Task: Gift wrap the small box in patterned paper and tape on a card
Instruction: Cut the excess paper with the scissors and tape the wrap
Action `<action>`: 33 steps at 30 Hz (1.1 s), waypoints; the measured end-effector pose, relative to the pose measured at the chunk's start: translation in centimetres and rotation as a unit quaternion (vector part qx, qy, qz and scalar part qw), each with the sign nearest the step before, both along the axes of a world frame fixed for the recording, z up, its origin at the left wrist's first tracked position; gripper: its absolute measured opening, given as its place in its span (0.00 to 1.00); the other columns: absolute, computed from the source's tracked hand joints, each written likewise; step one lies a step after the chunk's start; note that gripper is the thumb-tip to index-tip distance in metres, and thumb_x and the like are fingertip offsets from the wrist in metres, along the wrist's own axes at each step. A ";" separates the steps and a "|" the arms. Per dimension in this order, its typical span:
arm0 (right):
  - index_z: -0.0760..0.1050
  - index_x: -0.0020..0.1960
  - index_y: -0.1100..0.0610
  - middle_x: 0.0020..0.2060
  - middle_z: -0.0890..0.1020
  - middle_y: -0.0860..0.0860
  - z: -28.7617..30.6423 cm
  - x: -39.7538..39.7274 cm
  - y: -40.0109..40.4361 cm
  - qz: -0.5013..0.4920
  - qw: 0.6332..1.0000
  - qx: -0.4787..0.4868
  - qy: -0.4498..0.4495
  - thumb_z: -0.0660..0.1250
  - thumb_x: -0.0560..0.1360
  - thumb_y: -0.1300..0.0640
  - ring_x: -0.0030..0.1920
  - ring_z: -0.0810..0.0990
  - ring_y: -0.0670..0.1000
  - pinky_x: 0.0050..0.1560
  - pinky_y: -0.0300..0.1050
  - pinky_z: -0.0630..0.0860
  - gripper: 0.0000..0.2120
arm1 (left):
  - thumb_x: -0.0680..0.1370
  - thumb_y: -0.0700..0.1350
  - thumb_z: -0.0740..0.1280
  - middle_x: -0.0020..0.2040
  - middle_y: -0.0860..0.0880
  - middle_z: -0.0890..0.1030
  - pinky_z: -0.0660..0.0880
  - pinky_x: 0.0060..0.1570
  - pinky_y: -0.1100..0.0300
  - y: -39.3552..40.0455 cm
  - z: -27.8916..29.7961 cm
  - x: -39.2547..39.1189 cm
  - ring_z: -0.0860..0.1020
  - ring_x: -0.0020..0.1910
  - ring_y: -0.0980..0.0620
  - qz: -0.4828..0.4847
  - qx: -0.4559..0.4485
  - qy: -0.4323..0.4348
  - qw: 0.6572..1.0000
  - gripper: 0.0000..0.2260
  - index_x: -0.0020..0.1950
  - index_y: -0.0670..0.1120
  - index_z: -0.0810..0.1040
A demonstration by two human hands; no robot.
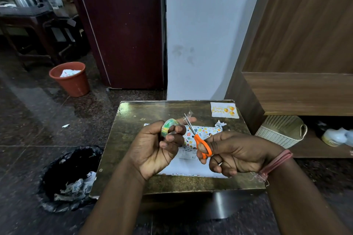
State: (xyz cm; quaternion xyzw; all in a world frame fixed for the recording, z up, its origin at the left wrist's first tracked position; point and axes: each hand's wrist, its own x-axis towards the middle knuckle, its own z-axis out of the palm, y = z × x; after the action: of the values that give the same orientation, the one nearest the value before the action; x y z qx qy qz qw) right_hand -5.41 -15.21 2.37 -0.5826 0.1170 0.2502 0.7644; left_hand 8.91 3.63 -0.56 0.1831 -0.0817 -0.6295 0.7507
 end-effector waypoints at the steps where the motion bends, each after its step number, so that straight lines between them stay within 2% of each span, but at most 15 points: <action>1: 0.79 0.49 0.63 0.43 0.77 0.58 0.0 0.0 0.0 -0.004 1.000 0.001 0.002 0.82 0.66 0.51 0.30 0.77 0.49 0.20 0.37 0.69 0.22 | 0.73 0.31 0.71 0.43 0.45 0.74 0.75 0.24 0.66 0.0 0.0 0.0 0.74 0.32 0.55 -0.001 -0.002 -0.001 1.000 0.32 0.75 0.29 0.65; 3: 0.79 0.48 0.62 0.43 0.77 0.58 0.0 0.0 0.0 -0.016 1.000 -0.001 0.005 0.76 0.72 0.56 0.30 0.77 0.49 0.19 0.37 0.69 0.11 | 0.73 0.32 0.70 0.43 0.45 0.74 0.75 0.24 0.65 0.2 0.0 0.1 0.73 0.32 0.55 -0.002 -0.002 -0.009 1.000 0.32 0.76 0.30 0.66; 5: 0.79 0.49 0.62 0.42 0.77 0.58 0.1 0.0 0.1 -0.018 1.000 -0.004 0.005 0.71 0.75 0.58 0.29 0.77 0.49 0.19 0.36 0.68 0.07 | 0.74 0.32 0.68 0.44 0.44 0.74 0.75 0.25 0.66 0.3 -0.2 0.3 0.73 0.33 0.55 -0.001 -0.005 -0.021 1.000 0.31 0.78 0.33 0.65; 10: 0.77 0.51 0.64 0.43 0.77 0.57 0.0 0.0 -0.2 0.011 1.000 0.016 -0.008 0.79 0.71 0.51 0.31 0.78 0.49 0.20 0.37 0.70 0.19 | 0.79 0.34 0.61 0.45 0.45 0.75 0.73 0.26 0.68 0.2 -0.4 0.5 0.73 0.34 0.56 -0.004 -0.025 -0.064 0.998 0.29 0.80 0.46 0.66; 14: 0.78 0.50 0.63 0.44 0.77 0.58 0.1 -0.1 -0.3 0.003 1.000 0.009 -0.008 0.69 0.77 0.58 0.31 0.78 0.49 0.20 0.37 0.69 0.07 | 0.79 0.34 0.54 0.49 0.45 0.75 0.70 0.24 0.70 0.3 -0.2 0.4 0.70 0.32 0.59 -0.010 -0.026 -0.092 0.995 0.28 0.79 0.49 0.69; 17: 0.78 0.50 0.63 0.45 0.77 0.58 0.1 -0.1 -0.3 0.000 1.000 0.010 -0.008 0.67 0.78 0.59 0.31 0.78 0.49 0.20 0.37 0.69 0.06 | 0.78 0.33 0.53 0.53 0.44 0.74 0.69 0.24 0.70 0.4 0.0 0.4 0.64 0.32 0.59 -0.015 -0.032 -0.099 0.995 0.30 0.80 0.49 0.68; 21: 0.77 0.51 0.63 0.44 0.77 0.58 0.0 -0.2 -0.4 0.005 1.000 0.009 -0.009 0.72 0.75 0.56 0.31 0.77 0.49 0.20 0.37 0.70 0.11 | 0.79 0.33 0.51 0.58 0.41 0.74 0.72 0.26 0.69 0.6 -0.1 0.7 0.65 0.32 0.59 -0.033 -0.050 -0.080 0.995 0.30 0.81 0.48 0.65; 28: 0.79 0.48 0.61 0.45 0.76 0.58 -0.1 -0.2 -0.5 0.015 1.000 0.015 -0.010 0.82 0.66 0.51 0.30 0.78 0.50 0.20 0.37 0.69 0.20 | 0.75 0.32 0.60 0.59 0.39 0.72 0.73 0.29 0.68 0.5 -0.4 1.0 0.63 0.35 0.58 -0.040 -0.056 -0.060 0.996 0.32 0.81 0.44 0.65; 31: 0.78 0.49 0.62 0.44 0.76 0.58 0.0 -0.2 -0.4 -0.002 1.000 0.002 -0.005 0.81 0.68 0.52 0.30 0.77 0.49 0.20 0.36 0.69 0.18 | 0.72 0.30 0.64 0.58 0.38 0.72 0.74 0.30 0.66 0.4 -0.6 1.0 0.66 0.35 0.57 -0.020 -0.046 -0.038 0.998 0.34 0.79 0.42 0.68; 33: 0.77 0.50 0.62 0.45 0.76 0.58 0.1 -0.2 -0.3 -0.018 1.000 -0.010 -0.004 0.75 0.72 0.53 0.30 0.76 0.50 0.19 0.36 0.68 0.14 | 0.70 0.29 0.67 0.56 0.38 0.73 0.75 0.29 0.65 0.5 -0.6 0.9 0.69 0.34 0.56 -0.008 -0.044 -0.027 0.999 0.34 0.77 0.41 0.70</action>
State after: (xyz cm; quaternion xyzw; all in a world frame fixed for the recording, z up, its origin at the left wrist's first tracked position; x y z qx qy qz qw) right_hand -5.60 -15.55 2.50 -0.5892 0.1269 0.2330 0.7632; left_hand 9.77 4.09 -1.13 0.1659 -0.1308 -0.6265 0.7503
